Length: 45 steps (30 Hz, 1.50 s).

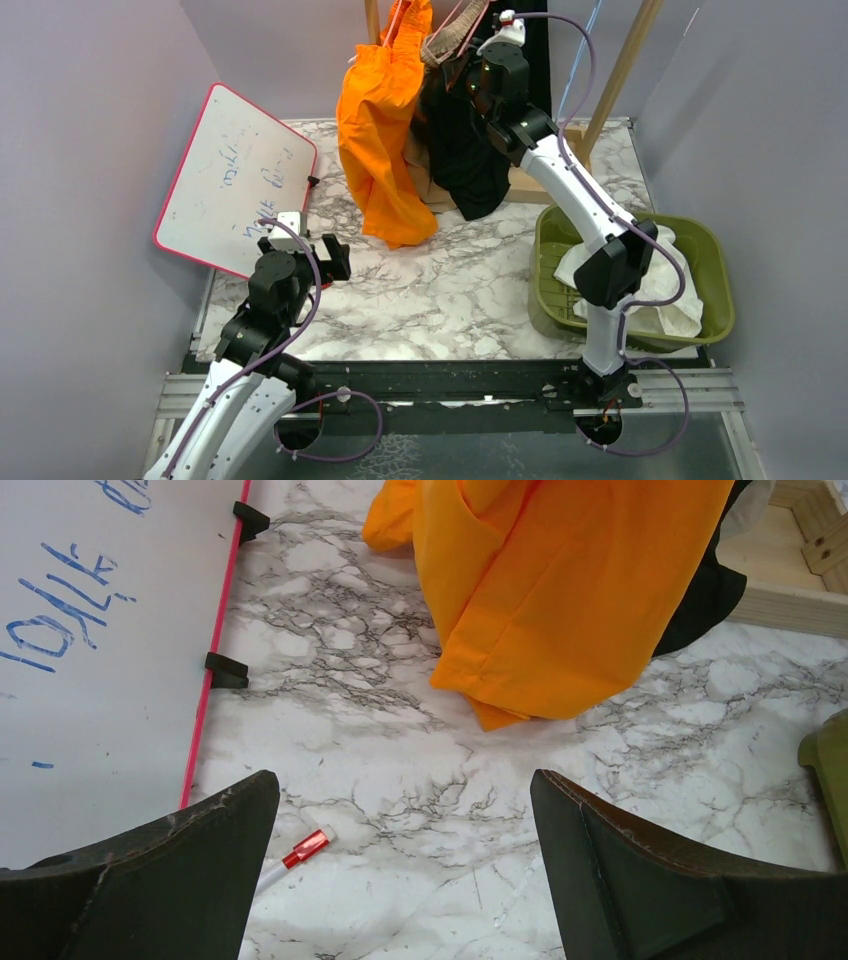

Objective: Remove the shorts from the hanger
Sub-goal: Pick up the hanger from the clothes rod.

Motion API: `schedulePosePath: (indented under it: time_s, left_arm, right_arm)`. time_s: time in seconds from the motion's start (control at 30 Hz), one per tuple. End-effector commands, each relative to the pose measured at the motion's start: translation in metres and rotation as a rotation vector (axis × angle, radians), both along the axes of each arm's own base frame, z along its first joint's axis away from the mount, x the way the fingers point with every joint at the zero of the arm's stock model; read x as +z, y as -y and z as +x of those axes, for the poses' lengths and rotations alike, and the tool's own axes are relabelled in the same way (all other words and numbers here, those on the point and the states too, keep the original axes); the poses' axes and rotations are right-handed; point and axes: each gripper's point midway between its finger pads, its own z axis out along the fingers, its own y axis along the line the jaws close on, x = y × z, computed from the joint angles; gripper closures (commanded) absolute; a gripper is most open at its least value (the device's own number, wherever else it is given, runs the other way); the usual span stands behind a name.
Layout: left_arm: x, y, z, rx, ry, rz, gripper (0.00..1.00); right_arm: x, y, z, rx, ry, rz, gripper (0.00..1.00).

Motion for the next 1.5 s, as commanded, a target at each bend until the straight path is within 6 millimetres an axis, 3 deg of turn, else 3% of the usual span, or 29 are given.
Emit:
schedulePosePath:
  time_s: [0.0, 0.1, 0.37, 0.9, 1.2, 1.47]
  left_arm:
    - [0.011, -0.001, 0.000, 0.006, 0.023, -0.017, 0.01]
    - [0.012, 0.000, 0.000, 0.000, 0.024, -0.019, 0.01]
    - [0.010, 0.002, 0.001, -0.006, 0.015, -0.016, 0.01]
    - [0.009, 0.002, 0.001, -0.006, 0.011, -0.014, 0.01]
    - [0.008, 0.002, 0.002, -0.005, 0.010, -0.011, 0.01]
    - [0.007, 0.002, 0.002, -0.005, 0.006, -0.009, 0.01]
  right_arm:
    - [0.042, 0.022, -0.021, -0.013, 0.095, 0.028, 0.99]
    - [0.055, 0.034, -0.030, -0.001, 0.121, 0.040, 0.99]
    - [0.079, 0.042, -0.040, 0.053, 0.174, 0.074, 0.99]
    - [0.105, 0.030, -0.060, 0.197, 0.313, -0.007, 0.99]
    - [0.117, 0.038, -0.075, 0.193, 0.340, 0.024, 0.99]
    - [0.139, 0.047, -0.093, 0.196, 0.395, 0.056, 0.99]
